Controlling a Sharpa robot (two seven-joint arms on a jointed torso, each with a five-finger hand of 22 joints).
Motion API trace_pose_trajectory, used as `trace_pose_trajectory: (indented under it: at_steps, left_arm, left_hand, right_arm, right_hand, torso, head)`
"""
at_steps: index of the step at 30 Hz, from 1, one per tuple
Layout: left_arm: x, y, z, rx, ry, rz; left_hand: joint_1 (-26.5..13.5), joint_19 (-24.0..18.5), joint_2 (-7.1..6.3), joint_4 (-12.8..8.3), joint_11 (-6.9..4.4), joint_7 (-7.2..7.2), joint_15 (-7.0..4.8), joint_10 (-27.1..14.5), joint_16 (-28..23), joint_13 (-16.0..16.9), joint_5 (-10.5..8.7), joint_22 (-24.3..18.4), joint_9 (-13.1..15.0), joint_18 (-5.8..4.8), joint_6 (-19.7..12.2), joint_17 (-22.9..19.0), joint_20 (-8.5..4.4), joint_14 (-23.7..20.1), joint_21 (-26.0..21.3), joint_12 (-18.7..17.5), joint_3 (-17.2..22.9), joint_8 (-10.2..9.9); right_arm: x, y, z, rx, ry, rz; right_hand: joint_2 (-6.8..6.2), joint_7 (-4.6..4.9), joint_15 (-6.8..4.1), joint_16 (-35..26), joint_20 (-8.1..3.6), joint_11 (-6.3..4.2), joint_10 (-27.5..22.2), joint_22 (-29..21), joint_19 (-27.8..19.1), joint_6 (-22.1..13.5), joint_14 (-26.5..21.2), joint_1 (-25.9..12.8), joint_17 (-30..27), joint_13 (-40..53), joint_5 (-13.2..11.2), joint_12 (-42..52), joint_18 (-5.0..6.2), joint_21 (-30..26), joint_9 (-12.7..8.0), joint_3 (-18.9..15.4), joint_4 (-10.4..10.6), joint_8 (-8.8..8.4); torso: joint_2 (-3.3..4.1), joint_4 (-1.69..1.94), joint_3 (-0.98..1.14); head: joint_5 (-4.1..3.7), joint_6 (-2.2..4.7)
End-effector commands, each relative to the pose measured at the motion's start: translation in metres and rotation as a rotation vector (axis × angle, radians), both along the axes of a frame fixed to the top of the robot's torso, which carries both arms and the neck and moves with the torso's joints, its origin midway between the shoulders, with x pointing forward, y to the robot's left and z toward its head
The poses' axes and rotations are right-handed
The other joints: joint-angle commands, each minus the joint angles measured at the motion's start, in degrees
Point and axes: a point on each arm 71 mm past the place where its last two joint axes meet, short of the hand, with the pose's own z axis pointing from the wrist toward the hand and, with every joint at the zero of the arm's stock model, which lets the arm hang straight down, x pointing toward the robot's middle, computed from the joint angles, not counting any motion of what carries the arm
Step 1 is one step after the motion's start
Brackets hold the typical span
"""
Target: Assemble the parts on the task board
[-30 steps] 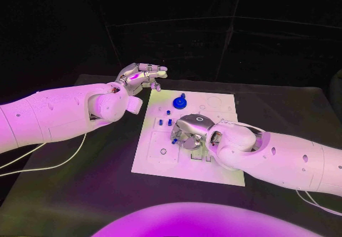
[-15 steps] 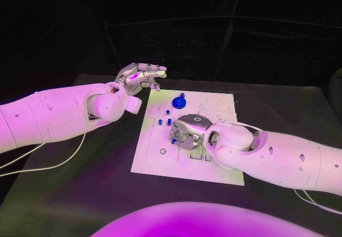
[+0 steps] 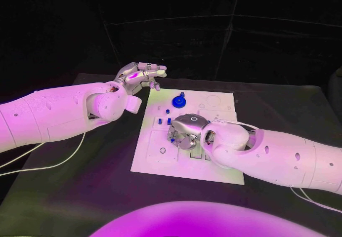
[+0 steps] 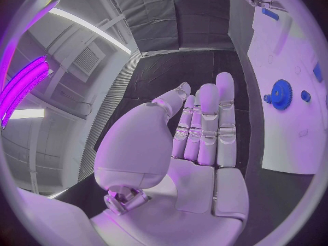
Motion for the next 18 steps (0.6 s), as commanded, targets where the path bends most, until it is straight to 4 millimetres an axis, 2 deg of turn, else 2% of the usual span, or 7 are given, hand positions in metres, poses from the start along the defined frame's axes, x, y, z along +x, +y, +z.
trace_pose_trajectory:
  at_steps: [1, 3, 6, 12, 18]
  left_arm:
    - [0.0, -0.001, 0.002, -0.011, -0.003, -0.014]
    - [0.0, -0.001, 0.002, -0.011, -0.002, -0.016]
    - [0.0, -0.001, 0.001, -0.011, 0.0, -0.018]
    - [0.0, -0.001, 0.001, -0.011, 0.005, -0.021]
    - [0.0, 0.001, 0.001, -0.01, 0.007, -0.02]
  left_hand:
    - [-0.2, -0.5, 0.44, 0.1, 0.0, 0.26, 0.03, -0.3, -0.3, -0.1, -0.16, -0.1, 0.0, 0.73, -0.2, -0.1, 0.04, -0.4, -0.2, 0.3, -0.4, -0.1]
    - [-0.2, -0.5, 0.44, 0.1, 0.0, 0.26, 0.03, -0.3, -0.3, -0.1, -0.16, -0.1, 0.0, 0.73, -0.2, -0.1, 0.04, -0.4, -0.2, 0.3, -0.4, -0.1]
    - [-0.2, -0.5, 0.41, 0.1, 0.01, 0.26, 0.04, -0.3, -0.3, -0.1, -0.17, -0.1, 0.0, 0.73, -0.2, -0.1, 0.05, -0.4, -0.3, 0.3, -0.5, -0.1]
    - [-0.3, -0.5, 0.38, 0.1, 0.03, 0.29, 0.06, -0.4, -0.3, -0.1, -0.2, -0.1, 0.0, 0.73, -0.3, -0.2, 0.07, -0.4, -0.3, 0.3, -0.7, -0.1]
    - [-0.4, -0.5, 0.37, 0.2, 0.04, 0.3, 0.07, -0.4, -0.3, -0.1, -0.21, -0.2, 0.0, 0.73, -0.3, -0.2, 0.08, -0.4, -0.4, 0.3, -0.7, -0.1]
  right_arm:
    - [0.0, 0.0, 0.0, -0.005, -0.013, 0.001]
    - [0.0, 0.0, 0.001, 0.009, -0.022, -0.001]
    - [0.0, -0.001, 0.004, 0.036, -0.035, -0.004]
    - [-0.004, -0.011, 0.013, 0.134, -0.061, -0.02]
    - [-0.008, -0.033, 0.021, 0.187, -0.074, -0.063]
  right_hand:
    - [-0.4, 0.66, 0.88, -0.6, 0.67, 0.76, -2.5, -0.6, -0.5, -1.9, 1.4, -0.8, -0.7, -0.1, 0.3, -1.2, -0.73, -0.3, -0.2, 0.0, 0.5, -0.18]
    - [-1.01, 0.97, 1.33, -1.1, 1.15, 1.32, -4.4, -1.5, -1.1, -3.8, 1.2, -0.9, -1.5, 0.0, 0.2, -1.8, -0.53, -0.8, -0.3, 0.0, 0.4, -0.2]
    - [-1.49, 1.0, 1.51, -1.6, 1.42, 1.56, -5.7, -2.4, -1.6, -5.0, 0.9, -1.0, -2.3, 0.0, 0.1, -1.9, -0.33, -1.2, -0.2, -0.1, 0.4, -0.16]
    - [-1.84, 1.04, 1.61, -2.2, 1.56, 1.65, -6.2, -3.3, -2.2, -5.4, 0.7, -1.3, -3.3, 0.1, 0.3, -1.7, -0.14, -1.6, -0.2, -0.4, 0.6, -0.08]
    - [-2.03, 0.94, 1.51, -2.3, 1.58, 1.47, -5.7, -3.2, -2.1, -5.2, 0.6, -1.4, -3.5, 0.3, 0.7, -0.7, -0.13, -1.7, 0.0, -0.8, 0.8, 0.15]
  torso:
    - [-0.05, -0.02, 0.0]
    - [-0.04, -0.03, 0.03]
    - [-0.01, -0.01, 0.09]
    - [-0.07, -0.03, 0.12]
    - [-0.17, -0.18, 0.03]
  head:
    - [-0.02, -0.01]
    - [-0.02, 0.01]
    - [-0.05, -0.01]
    - [-0.22, 0.04]
    - [-0.48, 0.29]
